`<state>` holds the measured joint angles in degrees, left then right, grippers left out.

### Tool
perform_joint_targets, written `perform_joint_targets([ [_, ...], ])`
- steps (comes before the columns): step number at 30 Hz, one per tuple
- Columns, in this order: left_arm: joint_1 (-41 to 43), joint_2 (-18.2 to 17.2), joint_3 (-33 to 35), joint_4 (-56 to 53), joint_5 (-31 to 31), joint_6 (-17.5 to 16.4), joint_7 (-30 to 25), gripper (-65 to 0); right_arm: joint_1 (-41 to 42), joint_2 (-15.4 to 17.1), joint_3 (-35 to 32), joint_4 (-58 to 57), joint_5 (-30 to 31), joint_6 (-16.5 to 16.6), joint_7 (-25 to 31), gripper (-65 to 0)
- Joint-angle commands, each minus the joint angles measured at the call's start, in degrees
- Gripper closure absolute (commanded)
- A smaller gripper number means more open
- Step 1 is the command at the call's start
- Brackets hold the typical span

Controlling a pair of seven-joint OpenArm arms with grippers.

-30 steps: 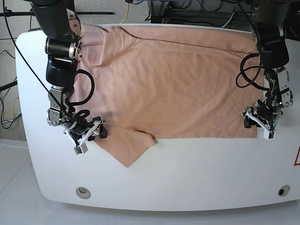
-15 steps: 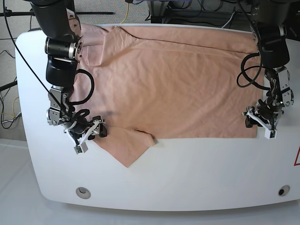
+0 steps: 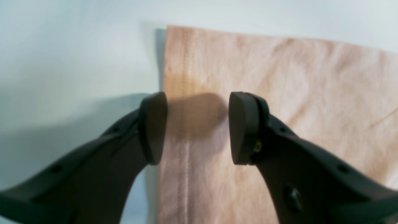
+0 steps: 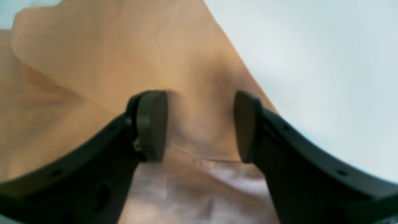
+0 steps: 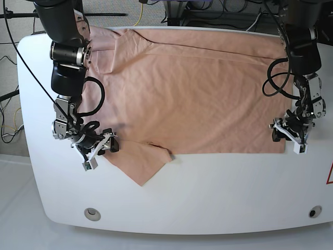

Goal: Fold the T-shirt properly

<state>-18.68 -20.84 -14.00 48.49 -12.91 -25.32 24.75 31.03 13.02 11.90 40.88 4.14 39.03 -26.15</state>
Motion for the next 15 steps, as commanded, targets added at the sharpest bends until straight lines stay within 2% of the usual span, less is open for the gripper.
perform_joint_targets([
  [1, -1.2, -0.9, -0.2, 1.0, -0.4, 0.1, -0.4, -29.5, 1.4, 0.7, 0.2, 1.7, 0.6, 0.6, 1.0, -33.1],
  [15, -1.2, -0.8, -0.1, 0.7, -0.4, 0.1, -0.4, -29.7, 0.5, 0.4, 0.2, 3.2, 0.6, 1.0, 0.7, -33.0],
])
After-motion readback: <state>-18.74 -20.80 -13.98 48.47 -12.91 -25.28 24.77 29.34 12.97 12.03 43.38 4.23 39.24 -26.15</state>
